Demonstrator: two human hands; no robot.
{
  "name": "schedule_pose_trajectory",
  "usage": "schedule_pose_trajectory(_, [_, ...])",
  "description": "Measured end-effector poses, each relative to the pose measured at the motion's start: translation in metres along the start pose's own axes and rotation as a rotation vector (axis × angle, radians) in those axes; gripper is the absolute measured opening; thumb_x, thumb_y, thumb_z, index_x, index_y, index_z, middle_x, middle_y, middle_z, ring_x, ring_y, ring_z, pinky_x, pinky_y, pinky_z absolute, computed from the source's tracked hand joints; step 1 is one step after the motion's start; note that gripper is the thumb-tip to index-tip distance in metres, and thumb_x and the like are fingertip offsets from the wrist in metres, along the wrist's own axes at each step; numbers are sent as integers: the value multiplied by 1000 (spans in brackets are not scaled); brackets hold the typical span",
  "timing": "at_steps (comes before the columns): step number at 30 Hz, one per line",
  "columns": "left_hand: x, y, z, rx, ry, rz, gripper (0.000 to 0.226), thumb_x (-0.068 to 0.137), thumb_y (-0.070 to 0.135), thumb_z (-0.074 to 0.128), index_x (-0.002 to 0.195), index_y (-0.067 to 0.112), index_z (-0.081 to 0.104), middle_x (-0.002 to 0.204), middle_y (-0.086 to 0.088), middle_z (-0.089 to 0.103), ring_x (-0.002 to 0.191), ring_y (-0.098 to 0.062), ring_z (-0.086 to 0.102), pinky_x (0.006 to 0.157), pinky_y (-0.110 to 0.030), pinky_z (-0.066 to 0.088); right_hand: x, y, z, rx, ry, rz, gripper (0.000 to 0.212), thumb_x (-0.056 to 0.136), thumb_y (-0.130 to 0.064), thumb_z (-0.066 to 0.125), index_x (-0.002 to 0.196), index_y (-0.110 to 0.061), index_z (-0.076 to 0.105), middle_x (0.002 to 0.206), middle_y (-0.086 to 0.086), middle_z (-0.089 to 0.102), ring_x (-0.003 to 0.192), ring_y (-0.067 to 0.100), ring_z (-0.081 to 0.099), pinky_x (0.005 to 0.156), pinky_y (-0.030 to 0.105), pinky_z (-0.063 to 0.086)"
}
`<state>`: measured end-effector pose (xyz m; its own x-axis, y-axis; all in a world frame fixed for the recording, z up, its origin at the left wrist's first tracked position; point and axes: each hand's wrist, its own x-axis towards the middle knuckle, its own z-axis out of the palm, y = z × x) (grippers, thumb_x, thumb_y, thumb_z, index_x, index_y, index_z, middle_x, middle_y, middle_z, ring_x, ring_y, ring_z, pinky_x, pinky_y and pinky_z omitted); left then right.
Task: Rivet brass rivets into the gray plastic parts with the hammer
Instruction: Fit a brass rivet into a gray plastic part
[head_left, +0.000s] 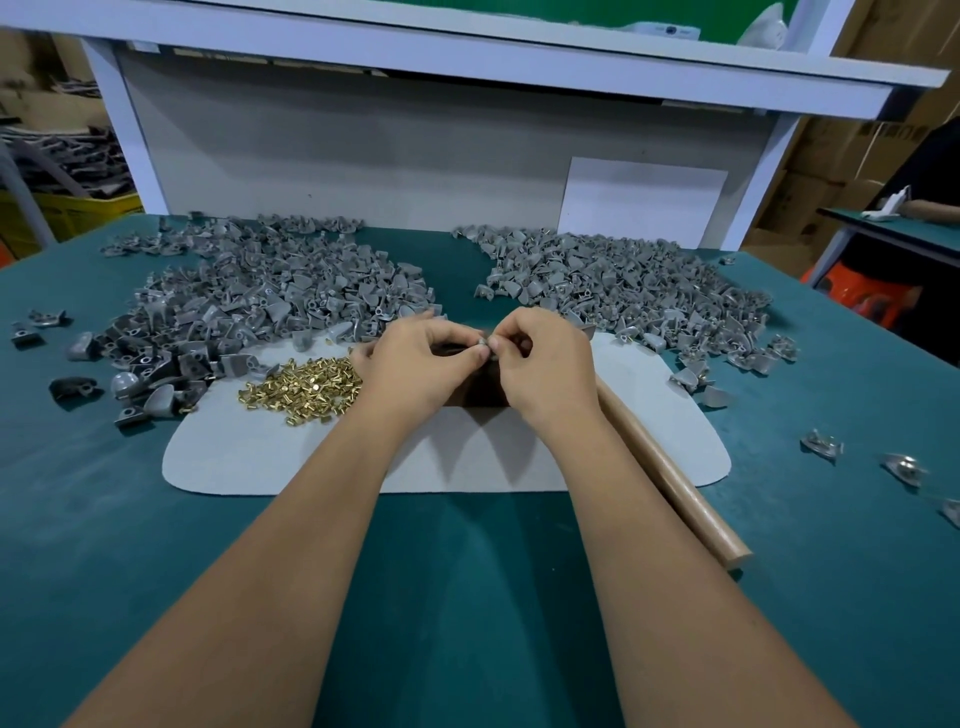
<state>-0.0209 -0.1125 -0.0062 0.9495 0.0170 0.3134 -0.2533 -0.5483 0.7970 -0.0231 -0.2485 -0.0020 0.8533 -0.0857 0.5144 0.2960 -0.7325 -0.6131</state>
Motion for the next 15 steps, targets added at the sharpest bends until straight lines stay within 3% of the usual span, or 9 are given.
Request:
schedule_pose_trajectory(3, [0, 1, -1, -16, -17, 7, 14, 86, 38, 71, 75, 46, 67, 105, 21, 71, 125, -9, 52, 113, -50, 23, -2, 2, 2, 4, 15, -38, 13, 87, -14, 61, 77, -20, 62, 81, -6, 59, 80, 12, 51, 72, 27, 39])
schedule_pose_trajectory(5, [0, 2, -1, -18, -21, 8, 12, 87, 37, 71, 79, 45, 68, 111, 20, 69, 129, -7, 48, 115, -40, 16, -4, 3, 2, 54, 32, -39, 12, 88, -15, 60, 78, -17, 65, 83, -4, 61, 83, 13, 52, 73, 27, 39])
schedule_pose_trajectory(7, [-1, 3, -1, 33, -1, -7, 9, 86, 40, 70, 80, 45, 68, 117, 23, 64, 134, -2, 40, 100, -31, 10, -5, 4, 0, 119, 108, -16, 18, 92, -17, 55, 79, -13, 66, 82, -2, 61, 83, 13, 52, 72, 27, 38])
schedule_pose_trajectory(10, [-1, 3, -1, 36, -20, -16, 14, 86, 42, 70, 74, 48, 65, 121, 23, 64, 135, 0, 36, 102, -37, 10, -2, 6, -8, 125, 277, 126, 25, 97, -23, 44, 81, -20, 62, 82, -7, 58, 83, 13, 53, 65, 26, 37])
schedule_pose_trajectory(15, [2, 1, -4, -74, -64, -18, 21, 89, 34, 69, 73, 48, 66, 120, 21, 66, 139, -5, 35, 119, -50, 12, 6, 21, -26, 87, 348, 430, 25, 94, -22, 41, 102, -20, 65, 97, -2, 66, 89, 21, 64, 75, 41, 54])
